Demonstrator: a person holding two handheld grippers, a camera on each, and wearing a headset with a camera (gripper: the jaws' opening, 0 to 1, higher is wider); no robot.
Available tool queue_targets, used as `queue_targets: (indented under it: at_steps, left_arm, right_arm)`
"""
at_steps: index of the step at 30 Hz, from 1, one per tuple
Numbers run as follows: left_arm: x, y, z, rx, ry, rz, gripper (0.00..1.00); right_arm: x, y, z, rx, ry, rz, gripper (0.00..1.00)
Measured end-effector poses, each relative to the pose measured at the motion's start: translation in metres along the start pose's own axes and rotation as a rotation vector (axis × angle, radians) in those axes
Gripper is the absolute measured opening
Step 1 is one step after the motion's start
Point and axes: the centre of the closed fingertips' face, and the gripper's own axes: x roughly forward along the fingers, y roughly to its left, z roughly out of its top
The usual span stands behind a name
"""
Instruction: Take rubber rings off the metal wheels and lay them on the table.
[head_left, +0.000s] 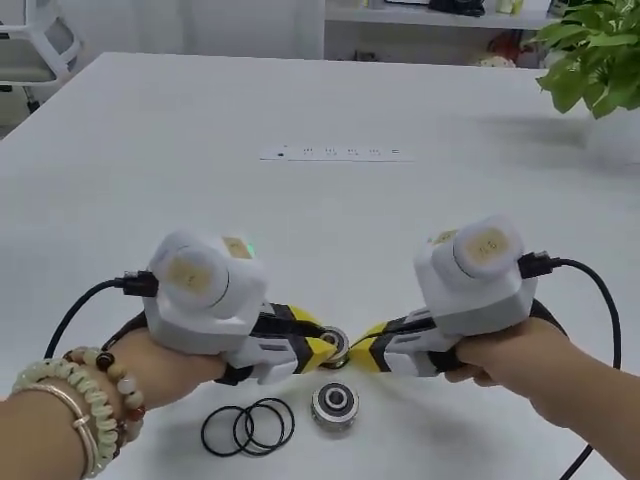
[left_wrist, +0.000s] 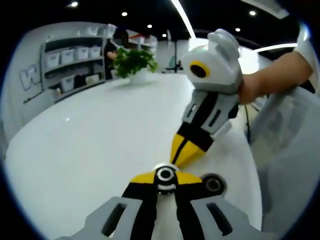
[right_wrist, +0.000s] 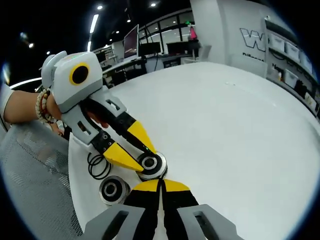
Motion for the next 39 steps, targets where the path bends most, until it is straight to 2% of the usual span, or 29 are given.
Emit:
queue_targets:
  at_steps: [3, 6, 7, 10, 11, 12, 26, 34, 39]
  left_arm:
    - [0.0, 0.0, 0.0, -0.003, -0.001, 0.0, 0.13]
    - [0.0, 0.0, 0.0, -0.005, -0.004, 0.001, 0.13]
    - [0.0, 0.0, 0.0, -0.005, -0.005, 0.001, 0.13]
    - [0.0, 0.0, 0.0, 0.001, -0.004, 0.004, 0.13]
    - [0.0, 0.0, 0.0, 0.007, -0.001, 0.006, 0.13]
    - [0.0, 0.0, 0.0, 0.008, 0.003, 0.008, 0.13]
    - [0.0, 0.002, -0.001, 0.009, 0.011, 0.019, 0.13]
    - [-0.001, 0.002, -0.001, 0.007, 0.01, 0.019, 0.13]
    - [-0.001, 0.002, -0.001, 0.007, 0.009, 0.019, 0.13]
  right_arm:
    - [-0.003, -0.002, 0.002, 0.059, -0.025, 0.002, 0.0]
    - [-0.005, -0.001, 0.011, 0.118, -0.078, 0.02, 0.0]
    - [-0.004, -0.002, 0.01, 0.111, -0.061, 0.014, 0.0]
    - [-0.004, 0.0, 0.01, 0.089, -0.063, 0.01, 0.0]
    - [-0.004, 0.001, 0.012, 0.101, -0.071, 0.014, 0.0]
    - [-0.004, 0.001, 0.013, 0.145, -0.073, 0.006, 0.0]
    - [-0.004, 0.01, 0.021, 0.113, -0.081, 0.016, 0.0]
    - [-0.003, 0.011, 0.022, 0.072, -0.075, 0.014, 0.0]
    - [-0.004, 0.011, 0.023, 0.072, -0.078, 0.017, 0.0]
